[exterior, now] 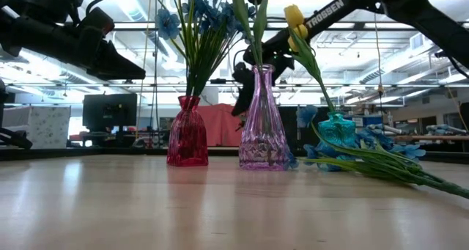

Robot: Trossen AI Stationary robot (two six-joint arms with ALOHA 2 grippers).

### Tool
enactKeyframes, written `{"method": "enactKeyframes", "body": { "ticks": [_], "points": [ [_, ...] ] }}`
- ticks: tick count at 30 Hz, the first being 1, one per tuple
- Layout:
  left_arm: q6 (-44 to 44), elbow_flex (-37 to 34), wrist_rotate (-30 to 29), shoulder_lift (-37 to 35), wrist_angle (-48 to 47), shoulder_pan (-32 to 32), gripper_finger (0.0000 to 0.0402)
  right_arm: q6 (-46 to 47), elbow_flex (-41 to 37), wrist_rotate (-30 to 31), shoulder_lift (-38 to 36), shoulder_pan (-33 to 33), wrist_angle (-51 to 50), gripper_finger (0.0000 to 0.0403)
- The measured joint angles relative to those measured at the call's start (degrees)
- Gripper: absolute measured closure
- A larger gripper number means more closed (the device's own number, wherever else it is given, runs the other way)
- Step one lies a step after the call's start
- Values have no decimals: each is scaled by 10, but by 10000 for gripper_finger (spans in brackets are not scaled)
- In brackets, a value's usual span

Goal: Sort flowers into vase by color
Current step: Put the black flower into the pink vase

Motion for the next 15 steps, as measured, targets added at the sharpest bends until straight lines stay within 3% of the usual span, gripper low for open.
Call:
{"method": "enactKeyframes", "body": {
  "ticks": [15],
  "points": [
    [-14,0,-1,0,4,0,184,-48,139,25,-1,19,-105,391]
  ]
}}
